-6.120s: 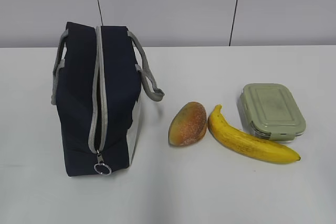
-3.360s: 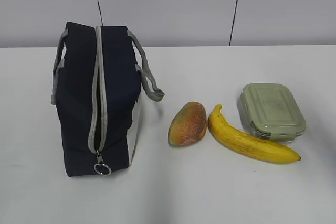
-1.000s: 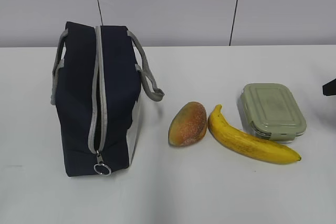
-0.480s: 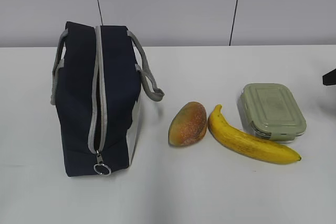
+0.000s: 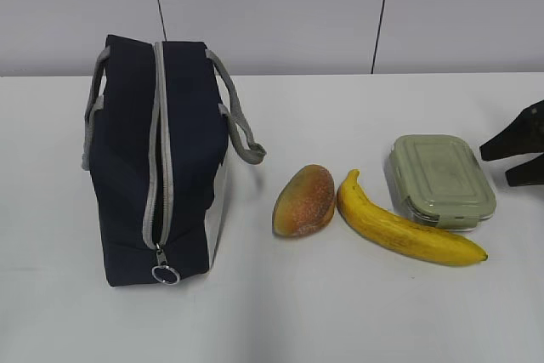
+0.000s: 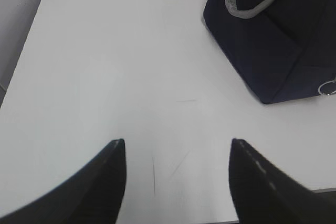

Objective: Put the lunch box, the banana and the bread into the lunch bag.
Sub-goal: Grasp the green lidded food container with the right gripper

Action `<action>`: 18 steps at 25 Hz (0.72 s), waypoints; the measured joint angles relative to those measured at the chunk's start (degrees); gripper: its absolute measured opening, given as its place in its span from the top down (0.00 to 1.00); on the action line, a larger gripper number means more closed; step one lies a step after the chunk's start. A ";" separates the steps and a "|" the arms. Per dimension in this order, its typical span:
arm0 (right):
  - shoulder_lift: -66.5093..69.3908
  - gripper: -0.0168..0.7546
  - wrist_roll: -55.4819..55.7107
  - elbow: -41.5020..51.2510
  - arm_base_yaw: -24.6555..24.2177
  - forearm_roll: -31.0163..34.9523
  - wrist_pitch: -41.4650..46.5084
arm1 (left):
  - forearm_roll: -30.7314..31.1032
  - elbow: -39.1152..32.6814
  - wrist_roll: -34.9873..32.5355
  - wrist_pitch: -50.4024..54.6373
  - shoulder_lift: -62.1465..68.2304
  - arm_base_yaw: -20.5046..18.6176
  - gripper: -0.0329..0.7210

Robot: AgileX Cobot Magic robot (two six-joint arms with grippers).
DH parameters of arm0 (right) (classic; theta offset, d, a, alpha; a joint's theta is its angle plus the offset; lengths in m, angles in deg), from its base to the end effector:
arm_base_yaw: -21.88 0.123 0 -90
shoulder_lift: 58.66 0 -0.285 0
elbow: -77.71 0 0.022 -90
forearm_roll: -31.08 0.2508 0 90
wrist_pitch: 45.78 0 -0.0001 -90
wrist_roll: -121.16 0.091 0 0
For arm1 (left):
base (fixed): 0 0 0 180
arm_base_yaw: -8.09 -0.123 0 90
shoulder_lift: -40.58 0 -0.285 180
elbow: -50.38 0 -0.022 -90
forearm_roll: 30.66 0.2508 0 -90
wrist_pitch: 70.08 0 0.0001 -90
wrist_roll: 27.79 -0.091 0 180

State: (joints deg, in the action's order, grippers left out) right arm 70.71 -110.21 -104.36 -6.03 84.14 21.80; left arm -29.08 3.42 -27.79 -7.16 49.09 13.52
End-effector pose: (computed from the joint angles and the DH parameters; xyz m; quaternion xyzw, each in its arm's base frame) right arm 0.3766 -0.1233 0.1476 0.0374 0.9139 0.3722 0.1579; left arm -0.0075 0.0030 0.2821 0.0398 0.8579 -0.0105 0.5121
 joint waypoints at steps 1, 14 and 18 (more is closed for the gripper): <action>0.54 0.18 0.09 -0.09 0.57 -0.27 0.00 | 0.00 0.00 0.00 0.00 0.00 0.00 0.34; 3.87 0.20 0.35 -0.35 4.88 -0.20 0.20 | 0.00 0.00 0.00 0.00 0.00 0.00 0.34; 3.87 0.21 0.35 -0.35 5.40 0.18 0.20 | 0.00 0.00 0.00 0.00 0.00 0.00 0.34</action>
State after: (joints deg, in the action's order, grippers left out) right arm 74.57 -109.86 -104.70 -0.63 84.32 22.00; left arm -29.08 3.42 -27.79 -7.16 49.09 13.52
